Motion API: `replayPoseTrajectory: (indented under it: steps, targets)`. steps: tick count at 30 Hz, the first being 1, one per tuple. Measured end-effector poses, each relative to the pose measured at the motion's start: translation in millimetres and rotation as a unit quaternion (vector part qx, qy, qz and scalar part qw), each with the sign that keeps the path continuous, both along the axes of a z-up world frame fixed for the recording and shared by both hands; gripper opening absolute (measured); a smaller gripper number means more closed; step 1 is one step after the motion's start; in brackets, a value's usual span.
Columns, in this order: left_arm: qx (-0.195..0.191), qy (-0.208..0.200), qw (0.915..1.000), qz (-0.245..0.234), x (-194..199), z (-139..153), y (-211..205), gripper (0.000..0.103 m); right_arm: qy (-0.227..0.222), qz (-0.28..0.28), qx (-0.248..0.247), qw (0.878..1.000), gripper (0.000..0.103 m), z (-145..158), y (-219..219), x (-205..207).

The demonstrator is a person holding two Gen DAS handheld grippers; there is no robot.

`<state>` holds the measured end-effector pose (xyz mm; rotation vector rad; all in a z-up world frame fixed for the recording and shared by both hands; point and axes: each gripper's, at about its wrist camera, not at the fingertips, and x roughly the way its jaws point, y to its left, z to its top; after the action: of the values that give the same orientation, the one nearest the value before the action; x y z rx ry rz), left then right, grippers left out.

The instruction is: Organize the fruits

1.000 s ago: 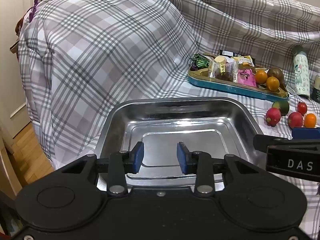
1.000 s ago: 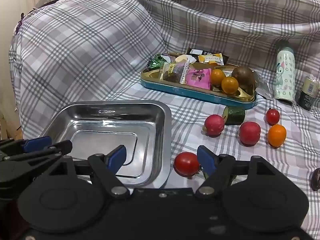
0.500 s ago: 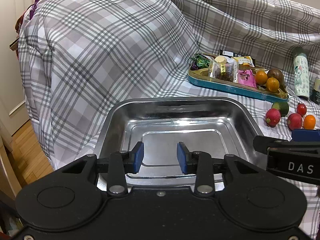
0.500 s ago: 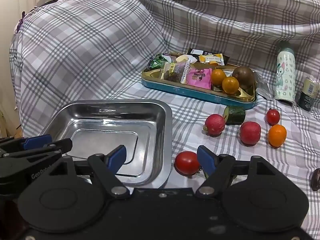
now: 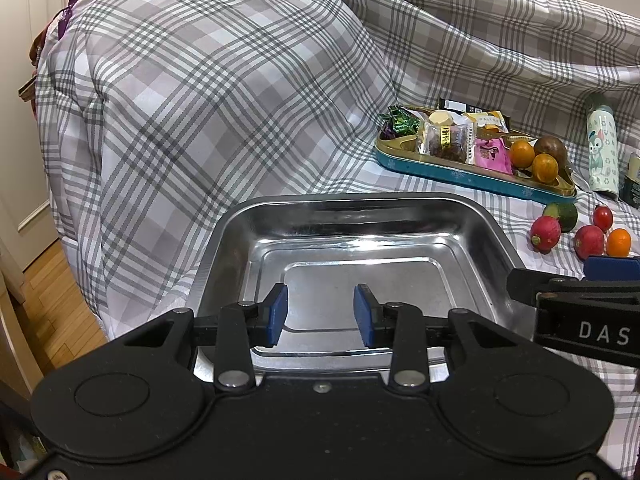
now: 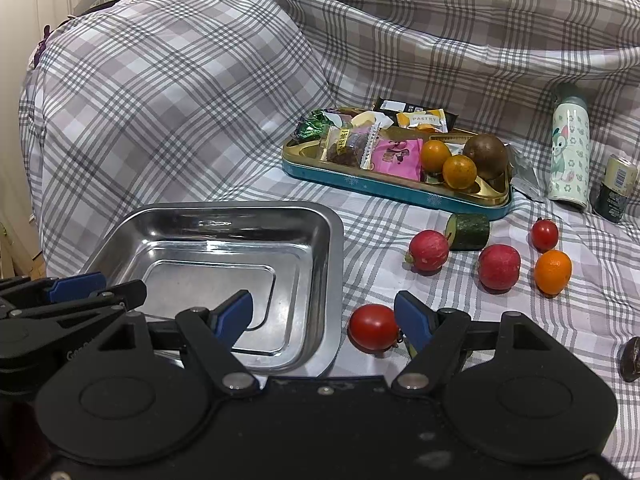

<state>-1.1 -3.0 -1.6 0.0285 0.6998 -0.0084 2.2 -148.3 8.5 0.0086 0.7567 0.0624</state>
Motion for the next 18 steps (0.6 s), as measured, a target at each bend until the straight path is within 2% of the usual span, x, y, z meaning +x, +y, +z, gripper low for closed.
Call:
replayPoseTrajectory:
  steps: [18]
  targets:
    - [0.000,0.000,1.0000,0.000,0.1,0.0,-0.2,0.045,0.000,-0.001,-0.001,1.000,0.079,0.2,0.4,-0.1]
